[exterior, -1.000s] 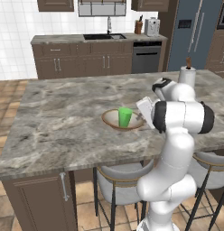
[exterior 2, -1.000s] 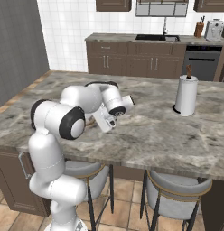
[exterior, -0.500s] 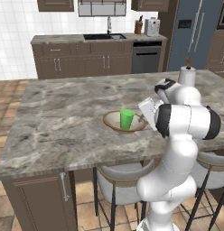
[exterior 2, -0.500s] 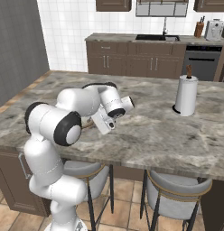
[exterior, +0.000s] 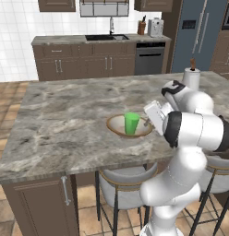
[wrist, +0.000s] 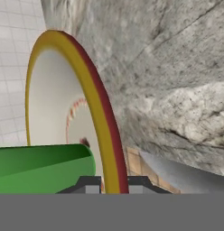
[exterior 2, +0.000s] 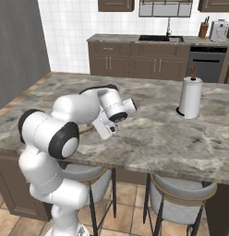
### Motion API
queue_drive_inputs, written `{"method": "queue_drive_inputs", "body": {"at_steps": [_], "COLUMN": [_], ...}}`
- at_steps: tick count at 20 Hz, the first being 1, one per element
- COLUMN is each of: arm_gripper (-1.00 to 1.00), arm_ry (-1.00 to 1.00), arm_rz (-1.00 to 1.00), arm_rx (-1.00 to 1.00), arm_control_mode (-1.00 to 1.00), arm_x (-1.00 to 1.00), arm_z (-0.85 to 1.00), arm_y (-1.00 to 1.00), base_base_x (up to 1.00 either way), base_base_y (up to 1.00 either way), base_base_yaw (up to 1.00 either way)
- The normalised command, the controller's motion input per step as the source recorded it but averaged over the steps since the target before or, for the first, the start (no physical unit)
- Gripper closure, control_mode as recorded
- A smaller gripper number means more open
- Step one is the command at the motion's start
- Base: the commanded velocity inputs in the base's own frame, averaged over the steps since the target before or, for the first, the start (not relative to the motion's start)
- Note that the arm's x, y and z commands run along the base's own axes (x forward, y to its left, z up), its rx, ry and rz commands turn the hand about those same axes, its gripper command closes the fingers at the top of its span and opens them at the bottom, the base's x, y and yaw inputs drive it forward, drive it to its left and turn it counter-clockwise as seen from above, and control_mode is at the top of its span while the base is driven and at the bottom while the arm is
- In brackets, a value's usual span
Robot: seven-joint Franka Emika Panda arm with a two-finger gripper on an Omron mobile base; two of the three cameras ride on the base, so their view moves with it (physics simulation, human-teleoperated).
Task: Place the cup inside the bowl on the dining table and move the bowl to any counter.
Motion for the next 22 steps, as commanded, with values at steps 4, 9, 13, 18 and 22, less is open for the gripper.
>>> {"method": "queue_drive_inputs", "body": {"at_steps": [4, 9, 13, 18, 22], "arm_gripper": [1.00, 1.00, 1.00, 1.00, 1.00], "arm_ry": [0.00, 0.00, 0.00, 0.00, 0.00], "arm_rz": [0.00, 0.00, 0.00, 0.00, 0.00], "arm_rx": [0.00, -0.01, -0.01, -0.02, -0.02], "arm_control_mode": [-1.00, -1.00, -1.00, -1.00, -1.00], "arm_x": [-0.35, -0.27, -0.11, -0.08, -0.13], "arm_z": [0.09, 0.19, 0.26, 0.25, 0.22], "arm_y": [0.00, 0.00, 0.00, 0.00, 0.00], "base_base_x": [0.00, 0.00, 0.00, 0.00, 0.00], "base_base_y": [0.00, 0.00, 0.00, 0.00, 0.00], "base_base_yaw": [0.00, 0.00, 0.00, 0.00, 0.00]}}
